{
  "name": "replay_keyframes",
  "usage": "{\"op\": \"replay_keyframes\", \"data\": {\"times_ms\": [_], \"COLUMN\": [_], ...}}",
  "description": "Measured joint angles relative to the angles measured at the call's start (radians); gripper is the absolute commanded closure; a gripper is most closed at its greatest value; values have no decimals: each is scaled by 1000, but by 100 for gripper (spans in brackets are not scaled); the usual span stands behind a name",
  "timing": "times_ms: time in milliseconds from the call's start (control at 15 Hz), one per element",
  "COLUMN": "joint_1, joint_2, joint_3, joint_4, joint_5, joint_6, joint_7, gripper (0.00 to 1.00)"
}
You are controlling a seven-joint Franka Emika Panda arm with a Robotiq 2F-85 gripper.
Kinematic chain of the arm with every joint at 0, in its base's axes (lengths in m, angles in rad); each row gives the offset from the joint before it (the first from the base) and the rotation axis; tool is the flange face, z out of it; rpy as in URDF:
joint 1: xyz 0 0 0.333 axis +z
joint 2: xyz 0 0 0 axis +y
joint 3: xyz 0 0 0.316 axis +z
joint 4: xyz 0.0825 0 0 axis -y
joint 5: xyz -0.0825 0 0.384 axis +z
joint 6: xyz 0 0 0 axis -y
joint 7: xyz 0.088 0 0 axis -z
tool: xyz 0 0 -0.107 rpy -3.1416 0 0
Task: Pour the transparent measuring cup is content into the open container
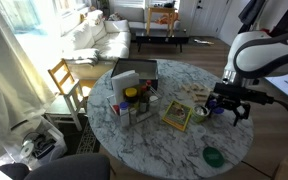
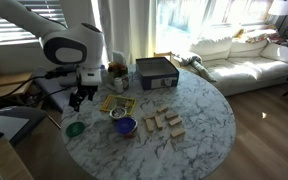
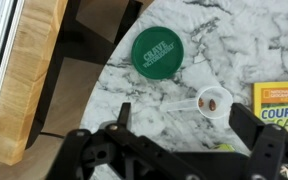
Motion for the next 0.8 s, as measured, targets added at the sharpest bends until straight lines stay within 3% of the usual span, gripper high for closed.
{"op": "replay_keyframes", "data": {"times_ms": [400,800], "joint_1": [20,19], "joint_2": [-19,44], "joint_3": [-3,-32], "joint_4": [0,4], "joint_5": [0,-11], "joint_6": [0,-2], "joint_7": [10,264], "gripper": [0,0]}}
